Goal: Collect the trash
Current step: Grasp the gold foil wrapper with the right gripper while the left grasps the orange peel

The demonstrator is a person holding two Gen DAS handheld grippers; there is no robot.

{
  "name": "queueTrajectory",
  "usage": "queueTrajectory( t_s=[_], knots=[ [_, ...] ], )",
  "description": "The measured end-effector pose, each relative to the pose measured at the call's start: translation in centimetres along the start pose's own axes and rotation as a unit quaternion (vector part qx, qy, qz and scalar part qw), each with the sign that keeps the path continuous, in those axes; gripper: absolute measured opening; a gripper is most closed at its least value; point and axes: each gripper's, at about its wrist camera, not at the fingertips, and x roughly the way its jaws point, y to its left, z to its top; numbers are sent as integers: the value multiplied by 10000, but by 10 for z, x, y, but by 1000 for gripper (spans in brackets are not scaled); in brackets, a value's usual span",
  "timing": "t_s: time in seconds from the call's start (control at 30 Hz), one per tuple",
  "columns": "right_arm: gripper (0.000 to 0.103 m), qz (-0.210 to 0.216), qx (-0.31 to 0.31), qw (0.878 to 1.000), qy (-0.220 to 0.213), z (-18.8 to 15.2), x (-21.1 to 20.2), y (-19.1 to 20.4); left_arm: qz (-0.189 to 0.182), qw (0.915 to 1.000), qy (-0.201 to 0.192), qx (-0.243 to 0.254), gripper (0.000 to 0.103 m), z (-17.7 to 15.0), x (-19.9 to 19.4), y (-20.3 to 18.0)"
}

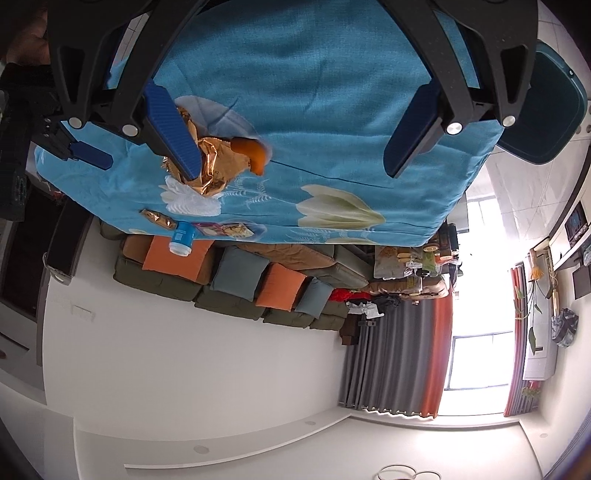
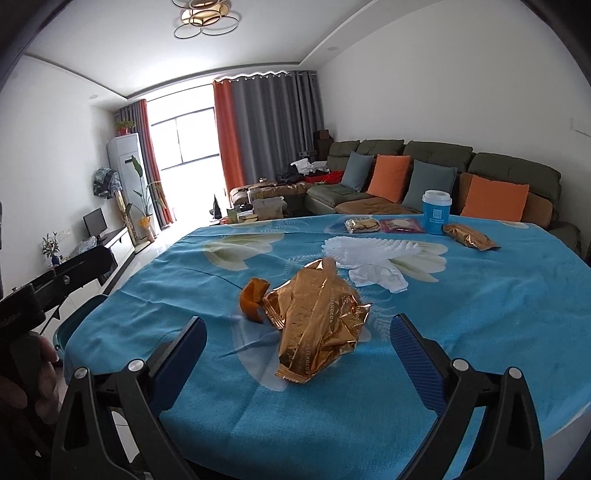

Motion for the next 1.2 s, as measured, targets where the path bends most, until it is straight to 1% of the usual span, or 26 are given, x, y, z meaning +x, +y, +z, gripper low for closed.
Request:
queueTrajectory(
  t_s=[0.13, 0.2, 0.23, 0.27, 0.33, 0.4, 0.43, 0.47, 0.5, 0.6, 0.63, 0.73, 0.83, 0.9, 0.97, 1.13, 1.2],
  knots=[
    [96, -74, -24, 9998, 195, 1, 19, -2, -24, 9999, 114, 22, 97, -1, 13, 0],
    [93, -112, -39, 9995, 278, 1, 27, -2, -46, 9998, 178, 59, 97, -1, 22, -2],
    [91, -110, -44, 9993, 345, 2, 32, -2, -65, 9998, 194, 73, 97, -1, 26, -3],
    [86, -120, -55, 9991, 395, 3, 36, -2, -102, 9997, 219, 86, 97, 0, 31, -4],
    [83, -144, -90, 9987, 475, 3, 42, -2, -165, 9995, 255, 111, 97, 0, 40, -7],
    [76, -142, -110, 9982, 566, 3, 48, -3, -209, 9993, 266, 169, 97, 1, 49, -11],
    [74, -148, -110, 9980, 612, 3, 50, -3, -223, 9991, 292, 197, 97, 2, 54, -13],
    [71, -145, -102, 9976, 663, 3, 52, -3, -232, 9990, 328, 209, 97, 2, 59, -14],
    [64, -133, -96, 9973, 717, 2, 54, -3, -267, 9988, 368, 204, 97, 2, 65, -15],
    [59, -133, -94, 9964, 830, -1, 60, -4, -305, 9980, 499, 235, 97, 2, 84, -19],
    [59, -132, -83, 9962, 854, -1, 60, -5, -342, 9975, 563, 240, 97, 2, 91, -21],
    [52, -120, -32, 9958, 909, -1, 61, -6, -371, 9962, 761, 217, 97, 0, 110, -26],
    [50, -94, 7, 9957, 921, -1, 59, -7, -440, 9934, 1047, 134, 97, -2, 131, -31],
    [47, -89, 47, 9957, 926, -1, 59, -9, -441, 9919, 1186, 130, 97, -5, 142, -35],
    [43, -67, 71, 9955, 944, -2, 58, -9, -403, 9897, 1367, 143, 97, -7, 151, -38],
    [38, -3, 133, 9956, 929, -1, 56, -10, -248, 9840, 1754, 204, 97, -10, 168, -40],
    [33, 25, 169, 9956, 918, 0, 55, -12, -241, 9819, 1866, 196, 97, -12, 173, -40]
  ],
)
